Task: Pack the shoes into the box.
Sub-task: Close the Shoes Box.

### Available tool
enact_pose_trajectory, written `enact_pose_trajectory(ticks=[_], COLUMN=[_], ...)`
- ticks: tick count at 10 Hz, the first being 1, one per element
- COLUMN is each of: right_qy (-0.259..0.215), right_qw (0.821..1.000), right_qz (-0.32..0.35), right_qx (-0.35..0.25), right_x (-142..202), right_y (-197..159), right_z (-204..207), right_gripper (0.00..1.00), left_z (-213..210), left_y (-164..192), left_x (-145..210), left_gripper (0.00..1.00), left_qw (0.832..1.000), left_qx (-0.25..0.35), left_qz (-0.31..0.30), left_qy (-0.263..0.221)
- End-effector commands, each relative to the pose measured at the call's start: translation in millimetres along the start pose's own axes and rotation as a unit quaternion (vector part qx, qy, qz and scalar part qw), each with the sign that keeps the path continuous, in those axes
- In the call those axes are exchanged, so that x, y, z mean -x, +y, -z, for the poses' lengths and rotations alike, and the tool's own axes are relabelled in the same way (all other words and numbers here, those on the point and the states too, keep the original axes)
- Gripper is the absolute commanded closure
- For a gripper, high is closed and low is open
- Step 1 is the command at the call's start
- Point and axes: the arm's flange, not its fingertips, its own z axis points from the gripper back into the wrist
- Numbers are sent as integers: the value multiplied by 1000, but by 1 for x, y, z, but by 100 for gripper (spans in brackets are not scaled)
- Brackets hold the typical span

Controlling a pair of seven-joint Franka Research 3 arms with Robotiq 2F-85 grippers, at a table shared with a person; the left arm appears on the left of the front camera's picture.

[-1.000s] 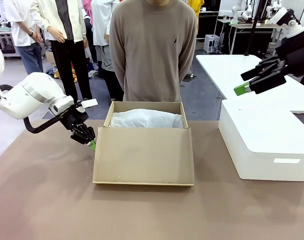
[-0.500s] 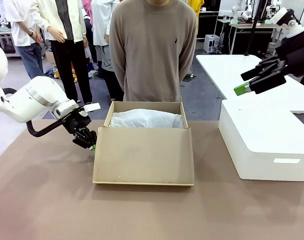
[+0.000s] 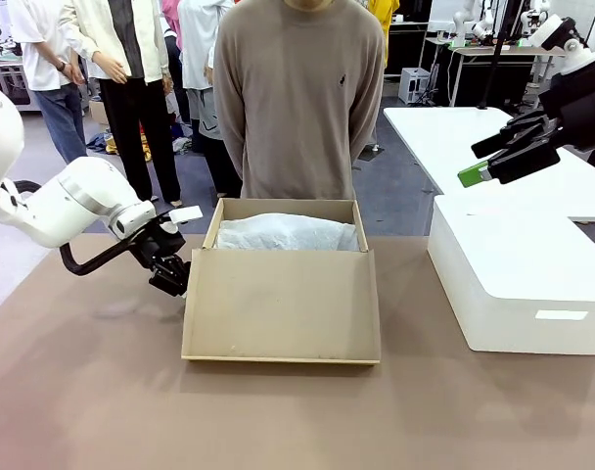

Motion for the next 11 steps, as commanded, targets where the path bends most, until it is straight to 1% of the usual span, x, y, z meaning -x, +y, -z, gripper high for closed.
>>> enact_pose_trajectory(ticks=[1,3,5,9,11], right_qy=[-11,-11,-11,-11,-11], right_qw=[1000,1000,1000,1000,1000], right_qz=[-7,-7,-7,-7,-7], right_qx=[-8,-8,-8,-8,-8], right_x=[0,0,0,0,0], right_y=[-3,-3,-3,-3,-3], right_z=[1,1,1,1,1], right_gripper=[0,0,0,0,0], left_z=[1,1,0,-10,-16], left_y=[-2,-3,-3,-10,-13], left_x=[-1,-1,-1,-6,-9], left_gripper=[100,100,100,100,100], left_qw=[999,999,997,994,991], left_qx=[13,34,42,38,48], left_qz=[17,24,27,31,26], left_qy=[-24,-35,-51,-101,-123])
